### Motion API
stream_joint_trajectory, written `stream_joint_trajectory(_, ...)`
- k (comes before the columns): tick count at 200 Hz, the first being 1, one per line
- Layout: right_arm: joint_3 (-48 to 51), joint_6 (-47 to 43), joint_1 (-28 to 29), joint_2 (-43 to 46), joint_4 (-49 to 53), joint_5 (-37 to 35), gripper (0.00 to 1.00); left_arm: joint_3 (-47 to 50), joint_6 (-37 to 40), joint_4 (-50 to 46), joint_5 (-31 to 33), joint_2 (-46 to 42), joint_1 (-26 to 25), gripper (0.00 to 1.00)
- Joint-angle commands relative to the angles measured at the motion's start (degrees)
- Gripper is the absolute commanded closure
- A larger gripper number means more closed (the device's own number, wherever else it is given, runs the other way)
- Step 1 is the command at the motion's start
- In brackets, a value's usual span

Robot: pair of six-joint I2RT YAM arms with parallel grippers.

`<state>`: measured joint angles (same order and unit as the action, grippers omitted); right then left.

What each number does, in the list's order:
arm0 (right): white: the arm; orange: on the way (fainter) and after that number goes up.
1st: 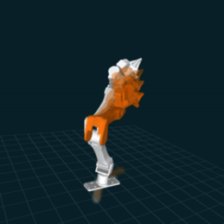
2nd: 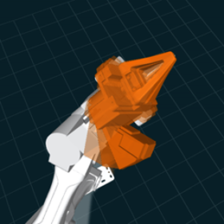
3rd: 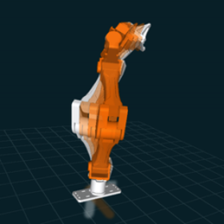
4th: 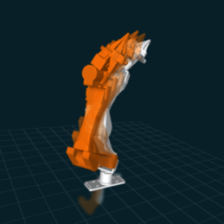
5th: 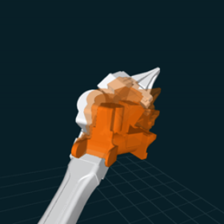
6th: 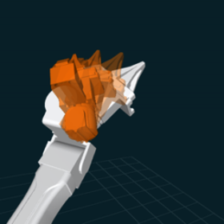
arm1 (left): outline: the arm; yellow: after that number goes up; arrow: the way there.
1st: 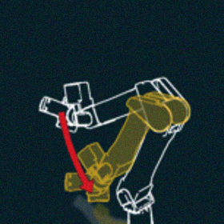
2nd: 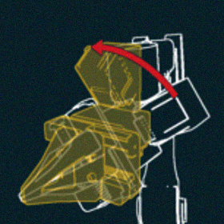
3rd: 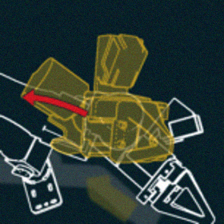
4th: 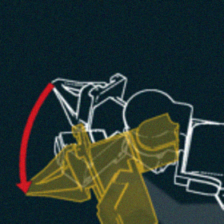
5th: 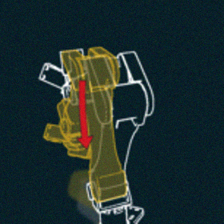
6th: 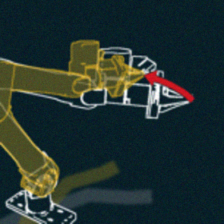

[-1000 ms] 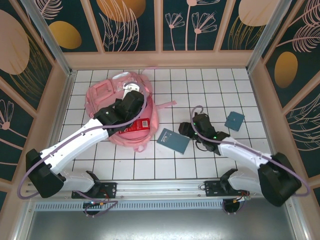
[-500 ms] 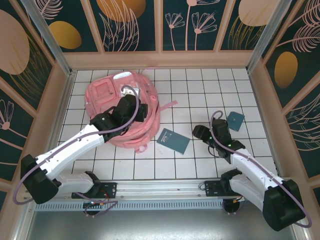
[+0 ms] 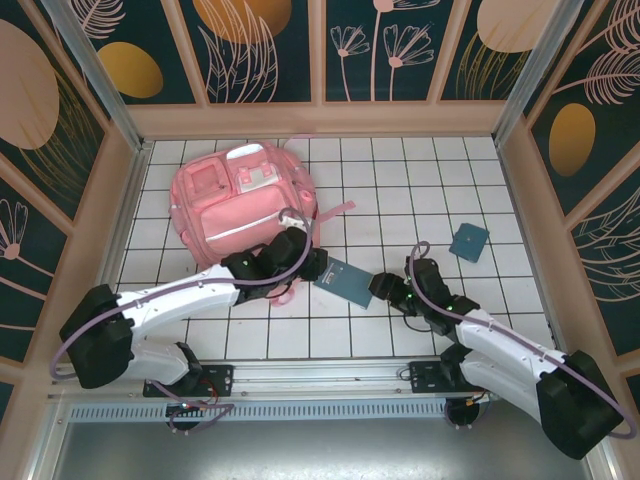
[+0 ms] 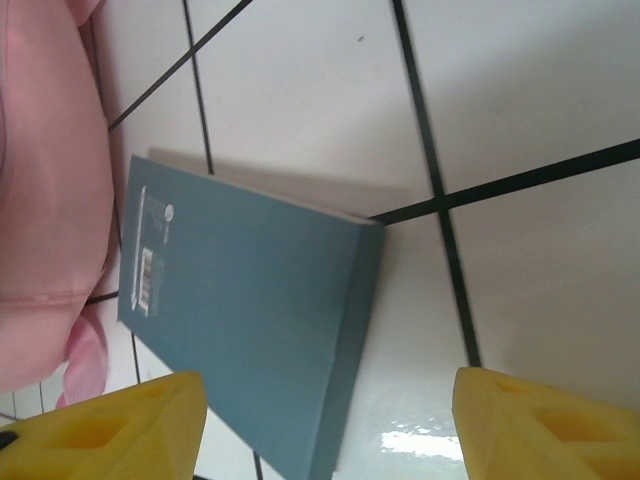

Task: Pack the student bag
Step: Move the book to the center of the table.

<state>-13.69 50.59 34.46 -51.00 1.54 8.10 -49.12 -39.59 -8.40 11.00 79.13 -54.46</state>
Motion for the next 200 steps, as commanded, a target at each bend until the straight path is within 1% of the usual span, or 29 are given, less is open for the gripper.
stream_joint_trajectory(1,1.29,3.54,1.51,-1.38,-4.94,0.83,0.34,2.22,-3.25,6.38,-1.75,2.44,-0.43,0.56)
stream_joint_trajectory(35,1.69,5.54,3.97,-4.87,-8.62,0.67,0.34,3.67,-3.86,8.23,-2.22,7.8,-0.55,0.55)
stream_joint_trajectory(56,1.64,6.45,5.15,-6.75,-10.2,0.69,0.35,4.57,-4.39,10.17,-3.57,9.75,-0.54,0.56)
stream_joint_trajectory(71,1.43,6.87,6.0,-7.81,-10.72,0.36,0.34,4.74,-4.79,10.28,-3.03,10.95,-0.56,0.56)
stream_joint_trajectory(128,1.65,8.1,7.07,-11.96,-14.33,0.77,0.35,5.07,-5.72,9.85,-3.08,15.49,-0.55,0.57)
stream_joint_trajectory(146,1.56,8.4,7.37,-13.24,-15.95,1.37,0.35,5.5,-6.11,11.04,-4.42,15.7,-0.55,0.62)
stream_joint_trajectory(159,1.29,8.58,7.51,-13.85,-16.83,1.79,0.35,5.78,-6.29,11.67,-5.23,15.64,-0.56,0.63)
stream_joint_trajectory(173,1.0,8.64,7.55,-13.73,-17.64,2.12,0.35,5.94,-6.45,12.15,-5.72,15.48,-0.55,0.69)
stream_joint_trajectory(200,1.12,8.57,7.4,-11.99,-20.09,3.06,0.35,6.47,-6.64,13.14,-6.6,15.24,-0.55,0.7)
